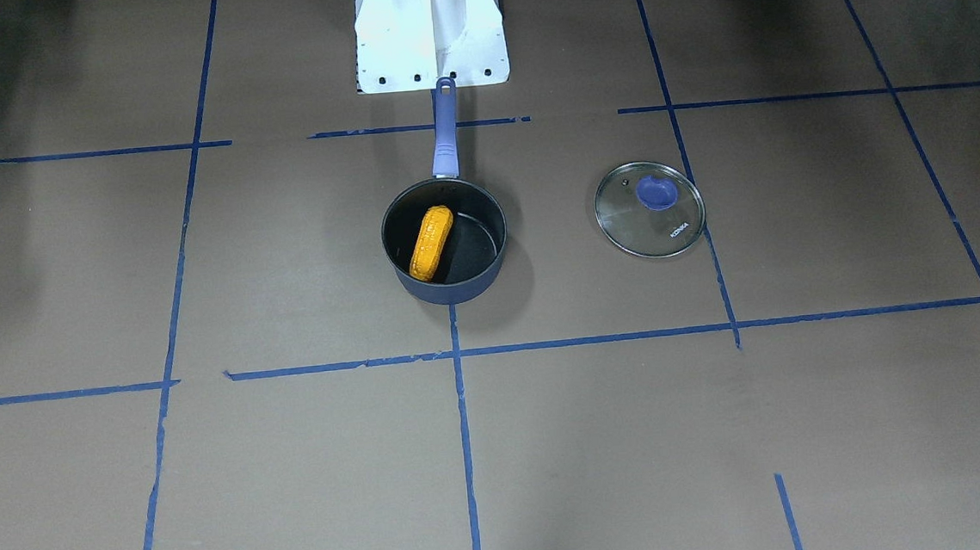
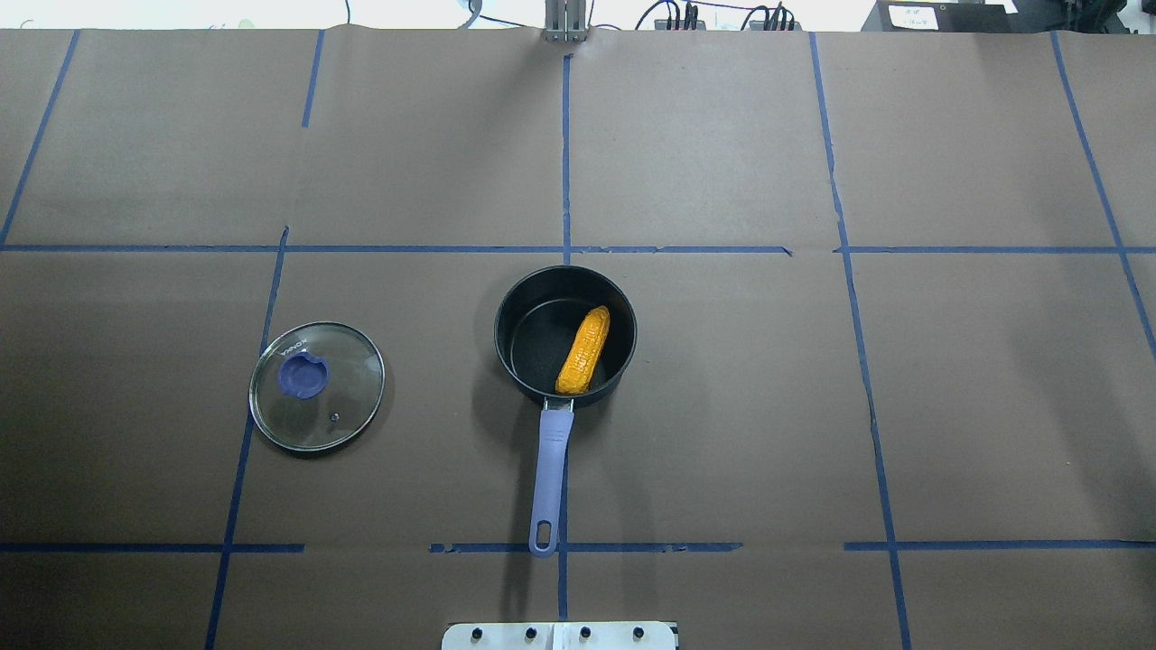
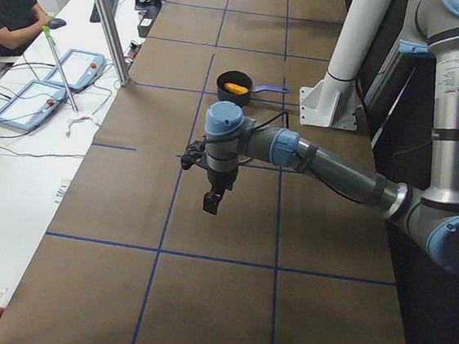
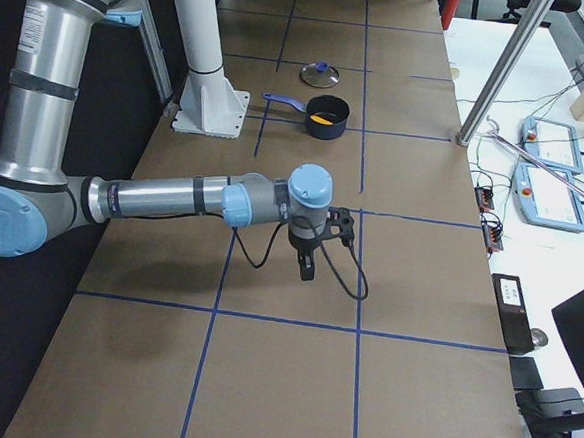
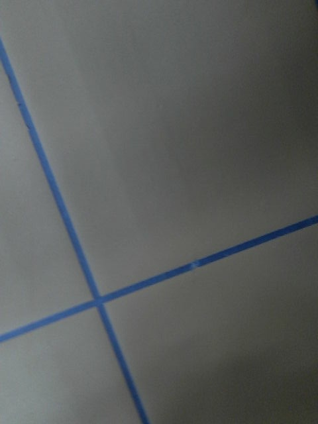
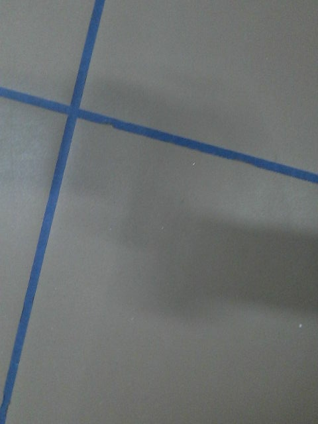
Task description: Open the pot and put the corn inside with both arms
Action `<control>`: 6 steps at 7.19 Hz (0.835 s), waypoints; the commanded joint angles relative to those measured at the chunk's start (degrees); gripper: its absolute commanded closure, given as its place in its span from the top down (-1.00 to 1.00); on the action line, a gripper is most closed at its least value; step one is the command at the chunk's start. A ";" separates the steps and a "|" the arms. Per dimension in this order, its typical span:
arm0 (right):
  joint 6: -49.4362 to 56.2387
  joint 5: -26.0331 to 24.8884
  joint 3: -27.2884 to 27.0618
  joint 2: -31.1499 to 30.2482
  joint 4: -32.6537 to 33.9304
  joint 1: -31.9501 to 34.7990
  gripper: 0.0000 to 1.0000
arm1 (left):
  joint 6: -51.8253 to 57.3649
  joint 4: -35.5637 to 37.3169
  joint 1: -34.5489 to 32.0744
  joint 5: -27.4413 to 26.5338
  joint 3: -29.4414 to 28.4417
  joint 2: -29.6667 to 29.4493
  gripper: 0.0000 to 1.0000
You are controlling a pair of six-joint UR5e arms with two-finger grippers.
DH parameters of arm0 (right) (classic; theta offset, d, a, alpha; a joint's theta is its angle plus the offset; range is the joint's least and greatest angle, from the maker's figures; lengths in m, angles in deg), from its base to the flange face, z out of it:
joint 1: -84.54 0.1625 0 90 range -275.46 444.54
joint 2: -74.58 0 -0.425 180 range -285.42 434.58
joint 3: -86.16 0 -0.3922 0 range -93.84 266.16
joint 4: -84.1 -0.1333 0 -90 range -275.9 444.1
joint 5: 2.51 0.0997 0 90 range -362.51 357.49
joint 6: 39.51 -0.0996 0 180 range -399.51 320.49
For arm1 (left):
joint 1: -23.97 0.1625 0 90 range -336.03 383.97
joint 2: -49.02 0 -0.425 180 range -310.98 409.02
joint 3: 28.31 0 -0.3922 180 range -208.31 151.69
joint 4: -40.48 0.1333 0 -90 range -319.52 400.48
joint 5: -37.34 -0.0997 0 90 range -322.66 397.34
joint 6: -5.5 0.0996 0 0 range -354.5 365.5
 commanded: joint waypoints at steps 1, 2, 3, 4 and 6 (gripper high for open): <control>6.34 1.04 0.00 -0.23 5.14 4.47 0.99 | 0.69 4.75 -1.30 1.42 -0.58 1.03 1.00; 6.25 1.04 -1.06 -0.31 5.33 4.65 0.99 | 0.25 4.77 -1.21 1.50 -1.97 0.86 1.00; 6.25 0.26 -1.16 -0.14 5.42 4.22 0.99 | 0.07 3.90 -1.21 1.59 -5.21 0.68 1.00; 6.25 0.16 -1.24 -0.14 5.42 3.69 0.99 | -0.19 3.89 -1.30 1.68 -4.72 0.59 1.00; 6.17 -0.62 -1.24 -0.05 5.34 3.60 0.99 | -1.07 3.89 -1.30 5.44 -4.36 0.24 1.00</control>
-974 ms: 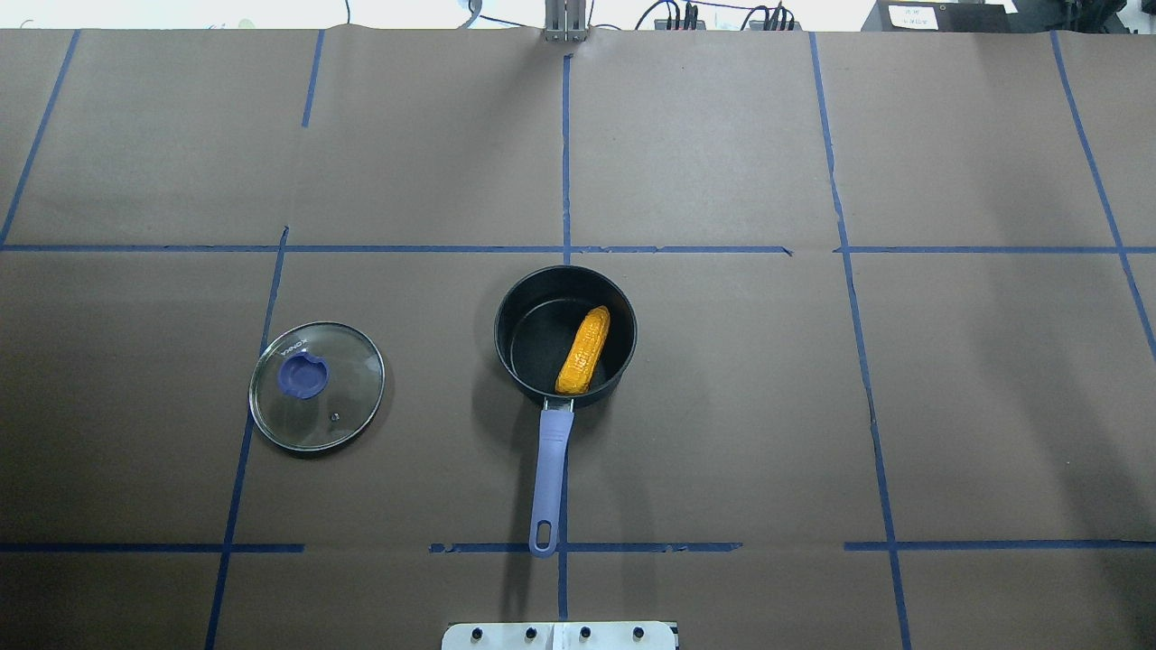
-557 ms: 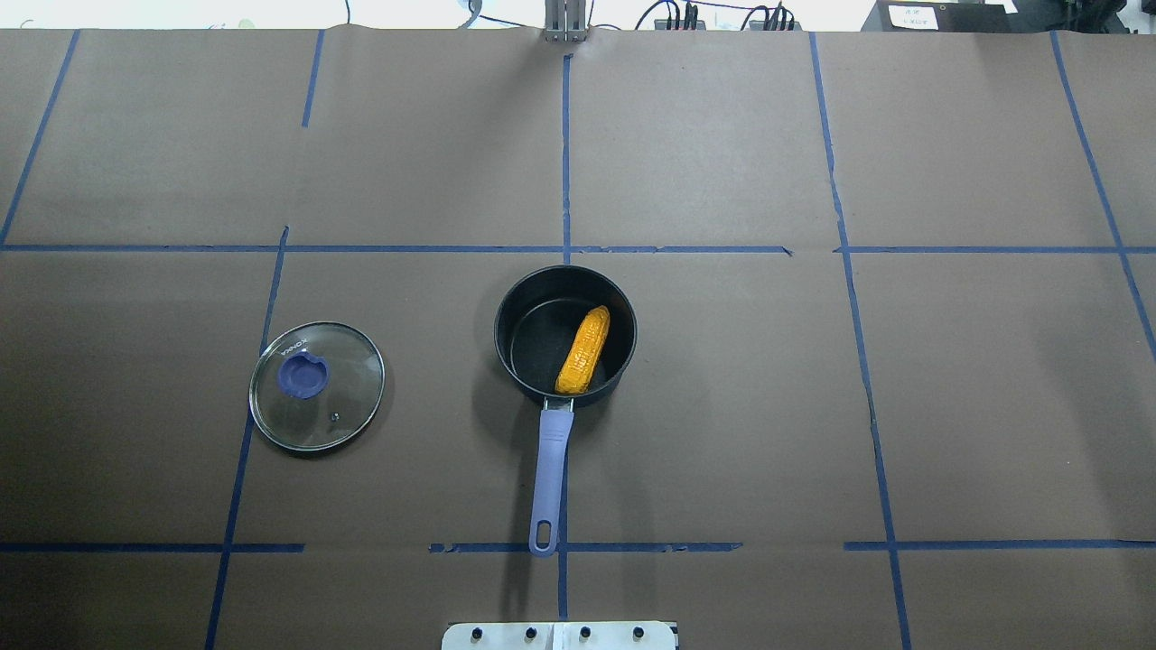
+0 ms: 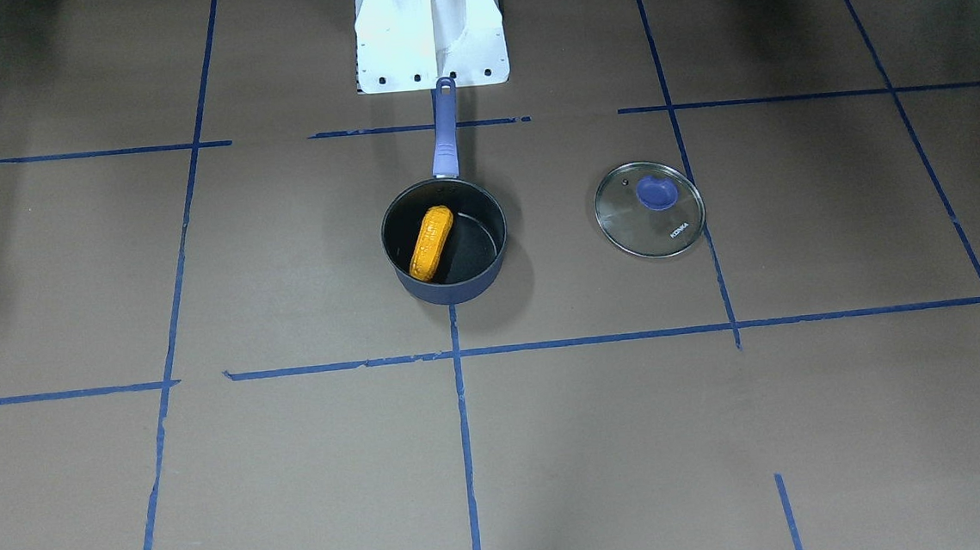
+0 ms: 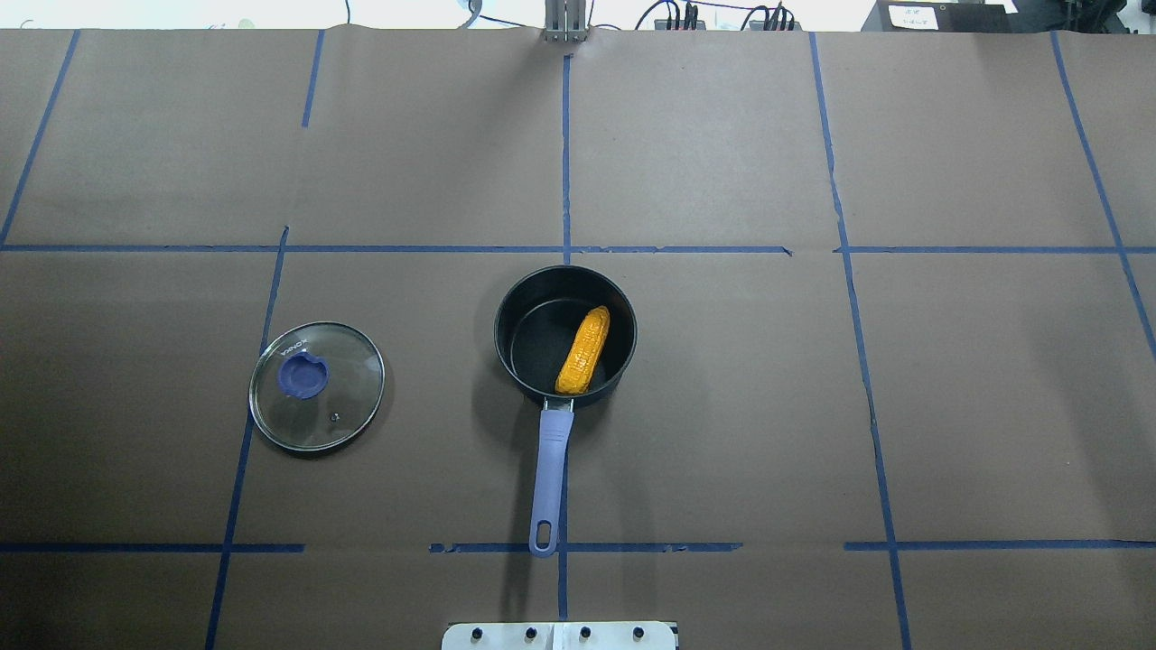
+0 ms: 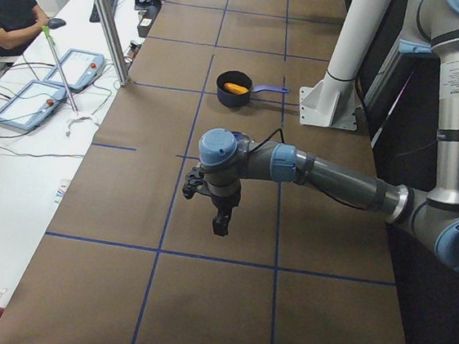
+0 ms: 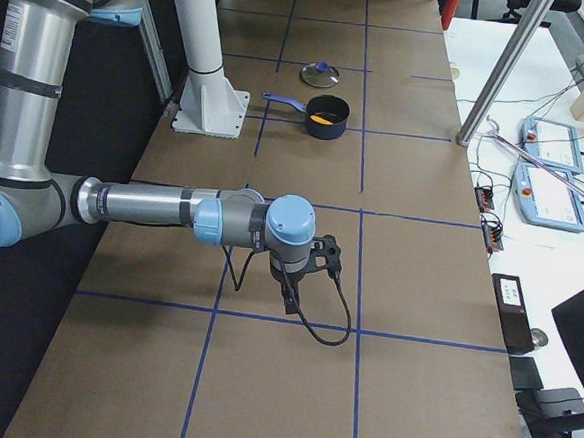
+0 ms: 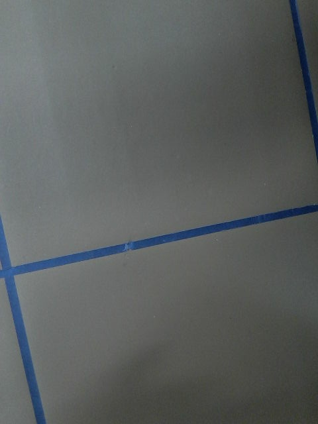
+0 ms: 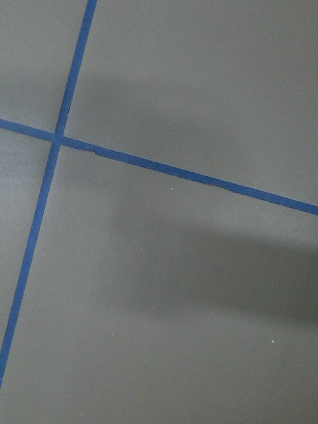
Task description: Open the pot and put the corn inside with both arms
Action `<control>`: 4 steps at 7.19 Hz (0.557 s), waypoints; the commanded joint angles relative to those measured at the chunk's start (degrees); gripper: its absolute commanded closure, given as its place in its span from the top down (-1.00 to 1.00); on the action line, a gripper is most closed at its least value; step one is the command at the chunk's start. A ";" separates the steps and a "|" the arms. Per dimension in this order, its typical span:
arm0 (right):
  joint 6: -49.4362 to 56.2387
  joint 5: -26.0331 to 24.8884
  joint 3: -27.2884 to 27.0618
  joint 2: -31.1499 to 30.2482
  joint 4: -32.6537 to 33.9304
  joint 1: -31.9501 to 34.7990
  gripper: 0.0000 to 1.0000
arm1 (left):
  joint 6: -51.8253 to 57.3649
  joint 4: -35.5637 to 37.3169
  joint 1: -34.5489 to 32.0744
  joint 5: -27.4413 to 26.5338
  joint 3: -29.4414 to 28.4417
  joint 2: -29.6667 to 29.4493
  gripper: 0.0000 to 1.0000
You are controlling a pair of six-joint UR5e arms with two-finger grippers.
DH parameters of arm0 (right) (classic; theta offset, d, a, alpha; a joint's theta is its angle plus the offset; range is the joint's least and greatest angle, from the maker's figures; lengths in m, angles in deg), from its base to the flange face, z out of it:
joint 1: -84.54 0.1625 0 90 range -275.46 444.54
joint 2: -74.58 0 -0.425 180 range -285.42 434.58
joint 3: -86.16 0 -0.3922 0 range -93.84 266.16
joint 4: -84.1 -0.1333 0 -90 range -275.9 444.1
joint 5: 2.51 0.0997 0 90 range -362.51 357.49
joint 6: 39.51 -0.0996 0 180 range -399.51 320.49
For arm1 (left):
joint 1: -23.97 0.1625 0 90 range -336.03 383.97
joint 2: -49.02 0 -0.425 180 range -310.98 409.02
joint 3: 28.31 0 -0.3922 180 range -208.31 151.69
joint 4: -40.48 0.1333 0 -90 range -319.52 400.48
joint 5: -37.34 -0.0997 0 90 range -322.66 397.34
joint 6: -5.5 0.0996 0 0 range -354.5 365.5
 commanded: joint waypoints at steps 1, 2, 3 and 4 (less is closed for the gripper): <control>-0.15 -0.79 0.39 0.07 -0.14 -0.19 0.99 | -0.52 -0.15 -0.05 2.44 0.33 -0.27 1.00; -0.15 -0.70 0.39 0.42 -0.14 -0.19 0.99 | -0.43 -0.15 -0.05 2.27 1.03 0.17 1.00; -0.15 -0.44 0.13 0.34 -0.14 -0.19 0.99 | -0.43 -0.15 -0.05 2.00 1.12 0.17 1.00; -0.24 -0.44 0.22 0.34 -0.14 -0.19 0.99 | -0.35 -0.41 -0.05 2.26 1.04 0.35 1.00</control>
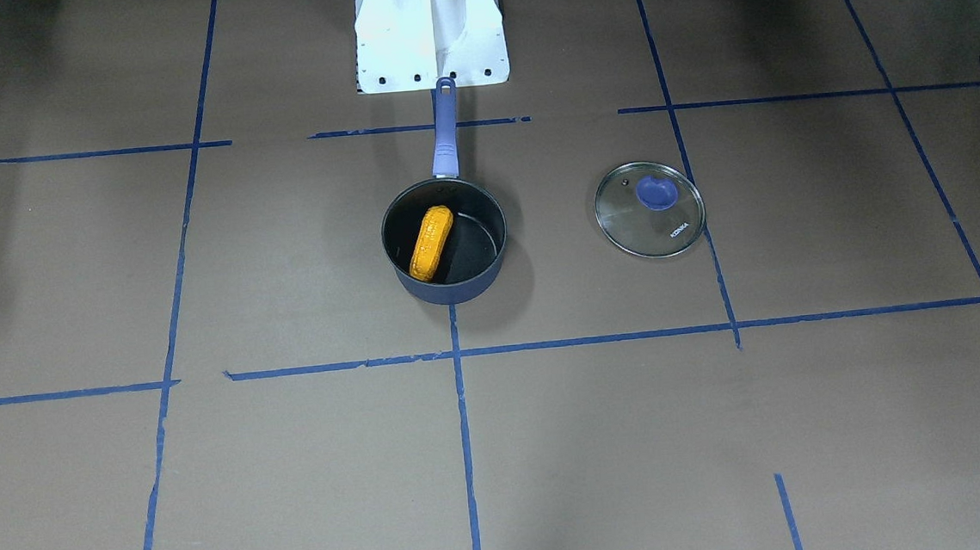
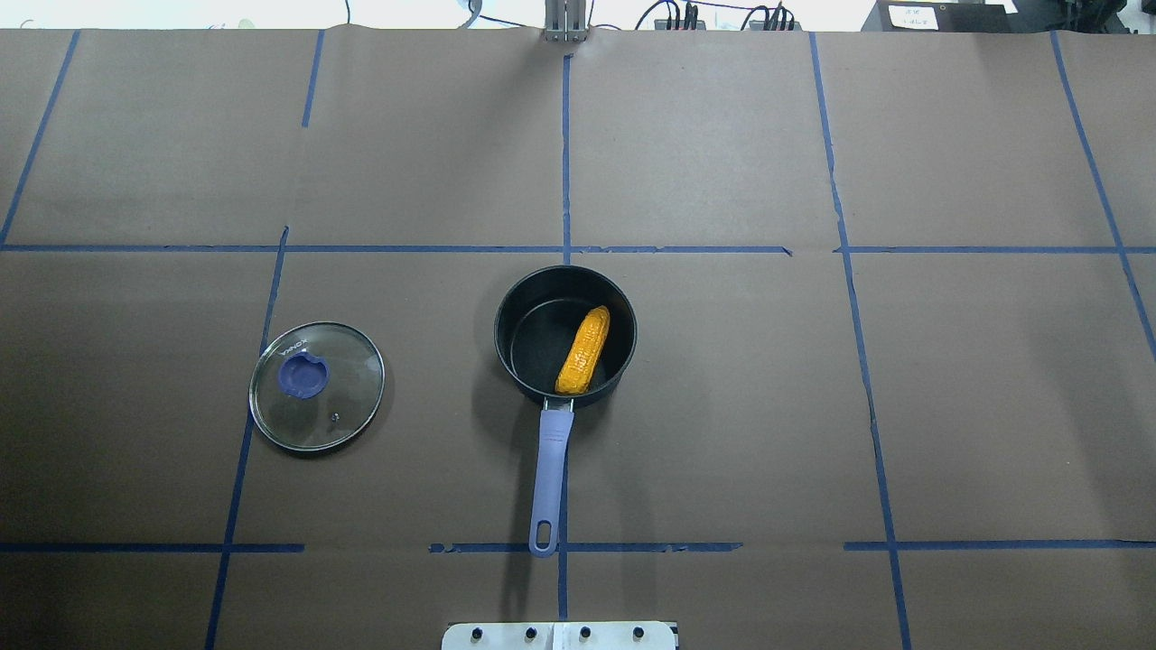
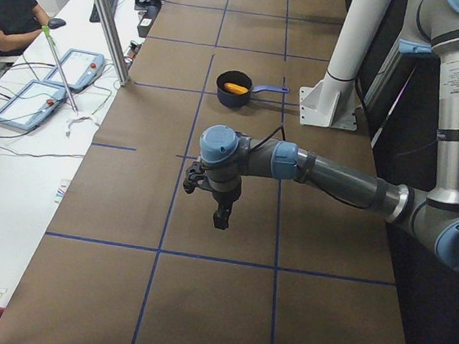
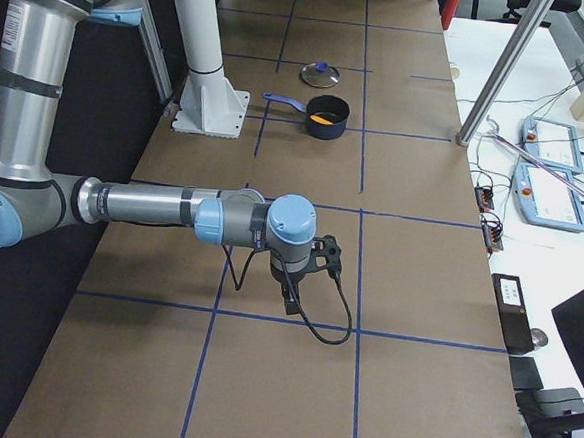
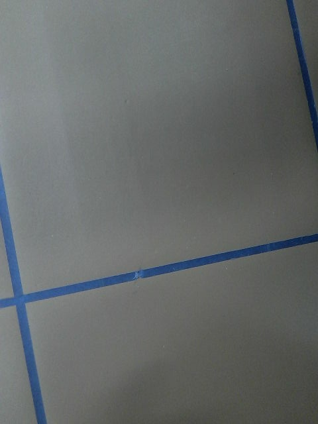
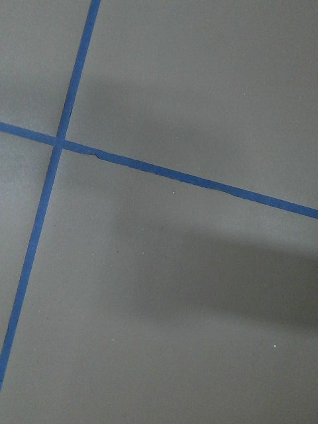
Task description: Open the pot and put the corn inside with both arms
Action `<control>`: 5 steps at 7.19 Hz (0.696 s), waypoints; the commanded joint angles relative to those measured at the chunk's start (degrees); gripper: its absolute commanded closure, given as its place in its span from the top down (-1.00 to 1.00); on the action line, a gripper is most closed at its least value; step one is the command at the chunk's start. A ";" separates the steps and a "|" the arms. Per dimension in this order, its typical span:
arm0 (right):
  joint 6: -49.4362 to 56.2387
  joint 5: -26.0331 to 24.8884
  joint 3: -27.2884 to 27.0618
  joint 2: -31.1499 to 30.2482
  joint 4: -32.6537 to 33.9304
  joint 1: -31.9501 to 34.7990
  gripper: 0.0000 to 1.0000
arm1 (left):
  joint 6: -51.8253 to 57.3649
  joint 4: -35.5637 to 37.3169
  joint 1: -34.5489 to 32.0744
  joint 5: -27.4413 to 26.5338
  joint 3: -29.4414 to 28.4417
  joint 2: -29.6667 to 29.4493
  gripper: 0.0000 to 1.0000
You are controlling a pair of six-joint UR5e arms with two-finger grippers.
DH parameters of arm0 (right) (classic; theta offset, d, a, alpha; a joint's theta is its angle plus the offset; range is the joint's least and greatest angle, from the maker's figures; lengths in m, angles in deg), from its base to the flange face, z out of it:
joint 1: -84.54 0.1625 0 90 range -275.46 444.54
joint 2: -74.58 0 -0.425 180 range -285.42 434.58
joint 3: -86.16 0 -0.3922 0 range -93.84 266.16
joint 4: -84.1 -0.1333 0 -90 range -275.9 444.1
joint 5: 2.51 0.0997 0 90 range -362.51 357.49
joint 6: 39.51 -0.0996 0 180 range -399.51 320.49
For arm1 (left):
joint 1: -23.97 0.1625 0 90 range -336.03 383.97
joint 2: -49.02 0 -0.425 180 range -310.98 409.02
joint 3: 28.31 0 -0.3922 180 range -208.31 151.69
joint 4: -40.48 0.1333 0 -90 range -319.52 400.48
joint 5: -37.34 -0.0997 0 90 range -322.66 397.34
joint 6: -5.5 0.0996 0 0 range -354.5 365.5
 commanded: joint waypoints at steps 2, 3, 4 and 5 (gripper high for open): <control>-0.07 0.08 0.17 -0.15 -0.18 -0.01 0.99 | -0.01 -0.20 0.00 0.05 0.14 0.26 1.00; -0.07 0.17 0.00 -0.15 -0.27 -0.01 0.99 | -0.01 0.06 0.08 -0.12 -0.21 -0.52 1.00; -0.07 0.08 -0.01 0.02 -0.27 -0.01 0.99 | -0.01 0.32 0.00 -0.38 -0.30 -0.53 1.00; -0.07 -0.01 0.34 -0.15 -0.27 -0.01 0.99 | 0.07 0.32 0.08 -0.47 -0.47 -0.70 1.00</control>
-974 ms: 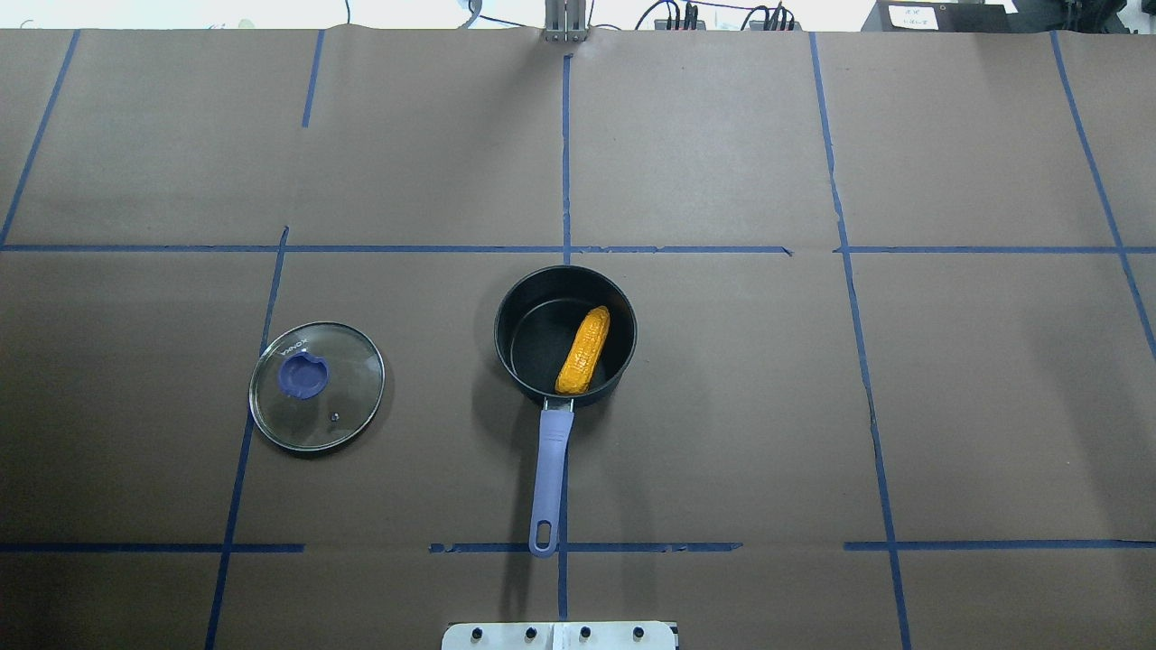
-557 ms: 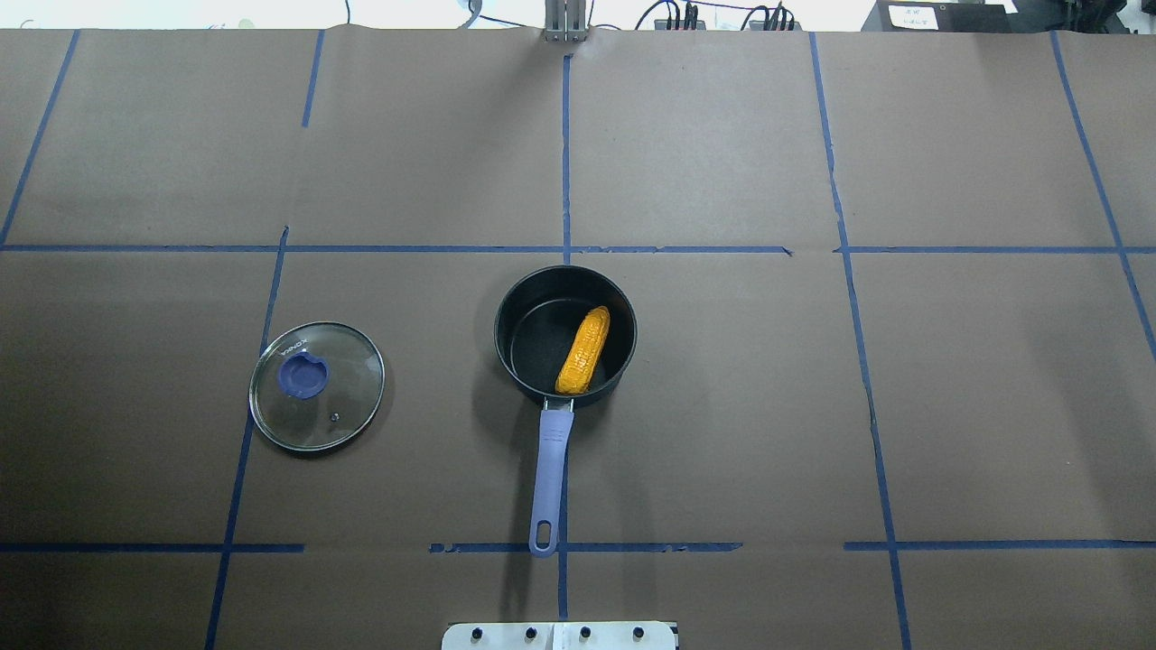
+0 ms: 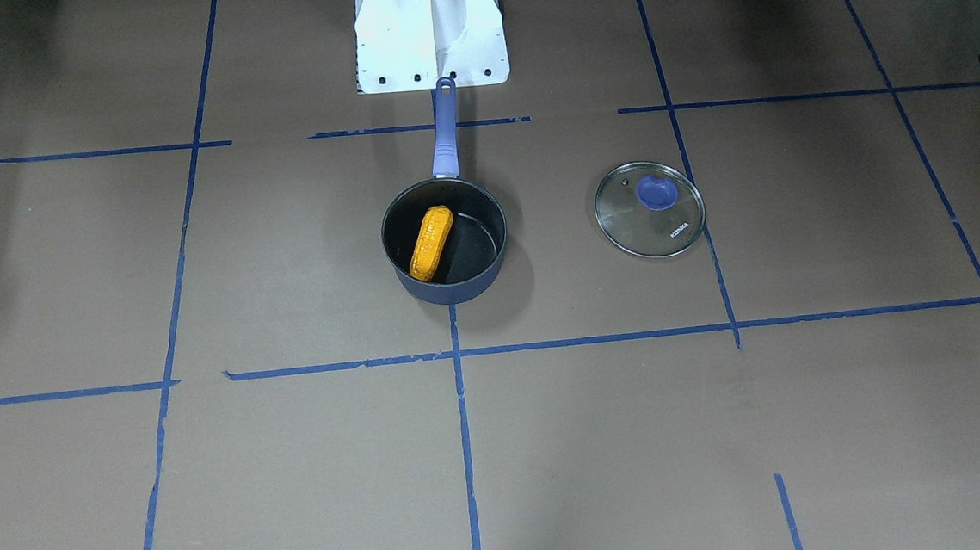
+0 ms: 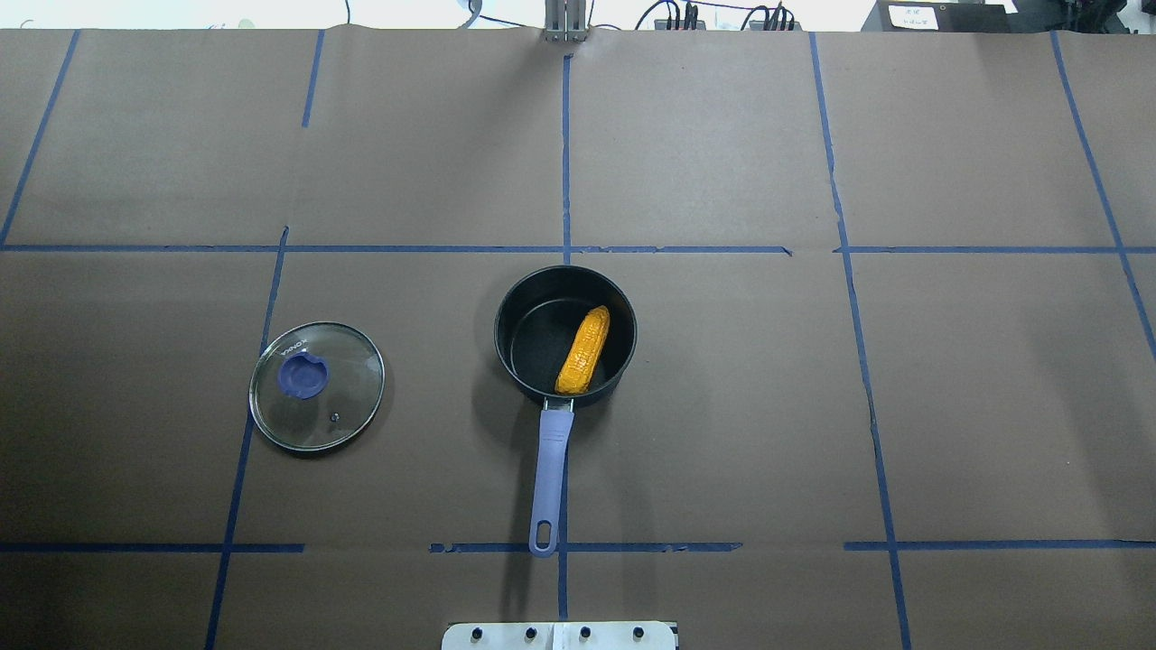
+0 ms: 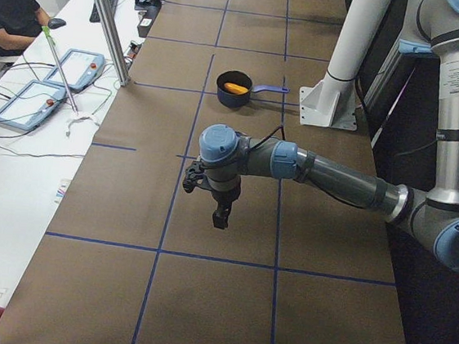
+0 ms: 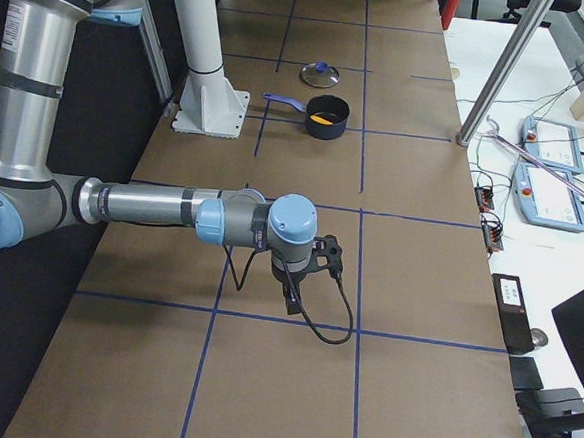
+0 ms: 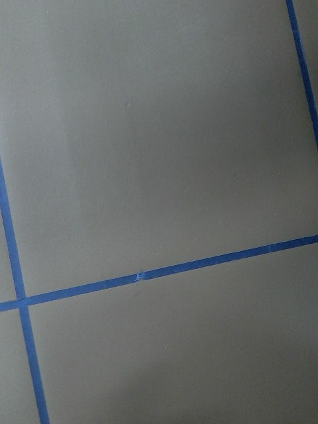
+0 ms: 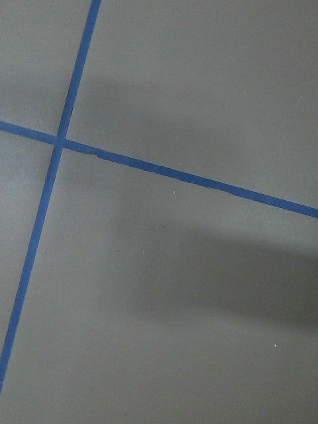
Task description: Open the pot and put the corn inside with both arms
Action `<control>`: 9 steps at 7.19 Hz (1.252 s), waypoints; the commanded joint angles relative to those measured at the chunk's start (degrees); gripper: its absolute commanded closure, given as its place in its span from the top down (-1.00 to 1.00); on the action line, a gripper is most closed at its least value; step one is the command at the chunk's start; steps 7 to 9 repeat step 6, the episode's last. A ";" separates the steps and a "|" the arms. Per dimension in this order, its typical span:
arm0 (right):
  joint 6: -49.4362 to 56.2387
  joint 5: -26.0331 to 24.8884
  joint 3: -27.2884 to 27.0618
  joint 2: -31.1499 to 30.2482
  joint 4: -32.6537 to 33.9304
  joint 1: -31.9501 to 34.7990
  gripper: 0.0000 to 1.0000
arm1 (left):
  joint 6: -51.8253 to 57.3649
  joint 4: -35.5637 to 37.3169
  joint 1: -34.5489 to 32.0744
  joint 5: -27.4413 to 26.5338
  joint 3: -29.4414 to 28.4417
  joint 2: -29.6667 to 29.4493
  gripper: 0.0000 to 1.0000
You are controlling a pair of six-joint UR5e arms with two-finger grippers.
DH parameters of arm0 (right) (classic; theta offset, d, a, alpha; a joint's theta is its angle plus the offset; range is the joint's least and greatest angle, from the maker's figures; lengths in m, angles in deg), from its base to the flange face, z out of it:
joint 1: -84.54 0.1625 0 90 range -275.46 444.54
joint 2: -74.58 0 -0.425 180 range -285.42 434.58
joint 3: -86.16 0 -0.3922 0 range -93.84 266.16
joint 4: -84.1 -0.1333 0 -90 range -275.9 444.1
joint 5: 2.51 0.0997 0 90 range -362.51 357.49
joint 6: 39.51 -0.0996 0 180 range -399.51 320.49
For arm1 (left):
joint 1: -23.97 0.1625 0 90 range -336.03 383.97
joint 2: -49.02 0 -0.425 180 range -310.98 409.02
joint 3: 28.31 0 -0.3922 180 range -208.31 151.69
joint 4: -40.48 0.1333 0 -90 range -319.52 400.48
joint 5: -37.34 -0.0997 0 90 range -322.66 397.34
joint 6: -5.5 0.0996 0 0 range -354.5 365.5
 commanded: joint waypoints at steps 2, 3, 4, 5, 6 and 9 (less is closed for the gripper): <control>0.17 -0.17 0.33 0.19 0.07 0.00 0.99 | 0.42 0.29 -0.04 0.09 1.45 -0.22 1.00; 0.26 0.09 -0.19 0.10 -0.10 0.00 0.99 | 0.42 0.37 -0.04 0.18 2.60 0.83 1.00; 0.26 -0.08 0.15 0.19 -0.10 0.00 0.99 | 0.42 0.37 -0.12 0.26 3.57 0.92 1.00; 0.26 0.44 0.07 -0.16 -0.10 0.00 0.99 | 0.42 0.29 -0.04 0.09 3.41 0.66 1.00; 0.26 0.18 0.07 -0.08 -0.19 0.00 0.99 | 0.42 0.29 -0.04 0.09 3.49 0.14 1.00; 0.26 0.18 0.07 -0.08 -0.19 0.00 0.99 | 0.42 0.29 -0.04 0.09 3.49 0.14 1.00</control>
